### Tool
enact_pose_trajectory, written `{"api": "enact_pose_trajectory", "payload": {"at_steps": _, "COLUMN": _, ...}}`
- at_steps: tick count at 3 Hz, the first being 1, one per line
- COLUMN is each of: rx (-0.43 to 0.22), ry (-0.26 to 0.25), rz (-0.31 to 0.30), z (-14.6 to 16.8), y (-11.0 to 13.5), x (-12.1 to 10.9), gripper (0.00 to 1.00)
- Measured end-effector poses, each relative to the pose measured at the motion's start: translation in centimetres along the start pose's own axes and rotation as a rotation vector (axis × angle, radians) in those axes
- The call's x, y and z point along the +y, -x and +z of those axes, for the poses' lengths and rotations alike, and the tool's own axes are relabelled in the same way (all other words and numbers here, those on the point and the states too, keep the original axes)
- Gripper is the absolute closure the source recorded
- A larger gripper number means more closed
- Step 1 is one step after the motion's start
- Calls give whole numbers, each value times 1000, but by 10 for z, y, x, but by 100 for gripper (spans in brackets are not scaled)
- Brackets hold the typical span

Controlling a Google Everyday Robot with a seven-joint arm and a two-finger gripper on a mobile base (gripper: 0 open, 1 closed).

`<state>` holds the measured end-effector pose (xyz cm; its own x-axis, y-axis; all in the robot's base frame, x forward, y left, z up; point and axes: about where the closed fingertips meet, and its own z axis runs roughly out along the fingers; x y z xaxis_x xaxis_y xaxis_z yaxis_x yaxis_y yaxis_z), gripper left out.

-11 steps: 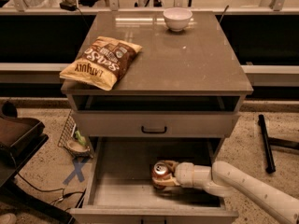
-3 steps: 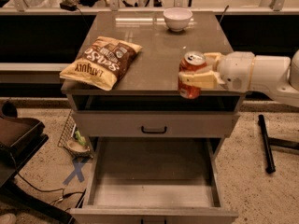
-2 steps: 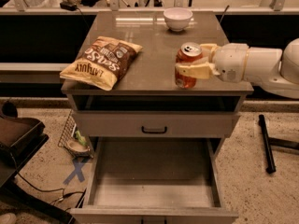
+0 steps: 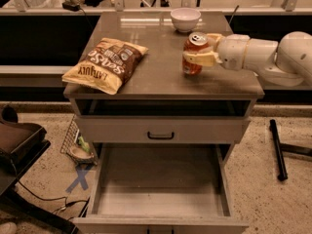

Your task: Pick coke can from middle drawer and place on counter

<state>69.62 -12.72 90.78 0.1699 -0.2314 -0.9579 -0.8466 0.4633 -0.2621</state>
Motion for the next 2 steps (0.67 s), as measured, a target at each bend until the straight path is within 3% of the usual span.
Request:
{"api": "enact_pose_trajectory", "payload": {"at_steps": 1, "rx": -5, "ry": -17, "rz": -3, "z": 7, "y": -8, "x": -19, "gripper": 100}}
{"api": "enact_pose_trajectory", "payload": {"at_steps": 2, "rx": -8, "ry": -13, "rz": -4, "z": 9, "y": -6, "x": -18, "gripper": 84}}
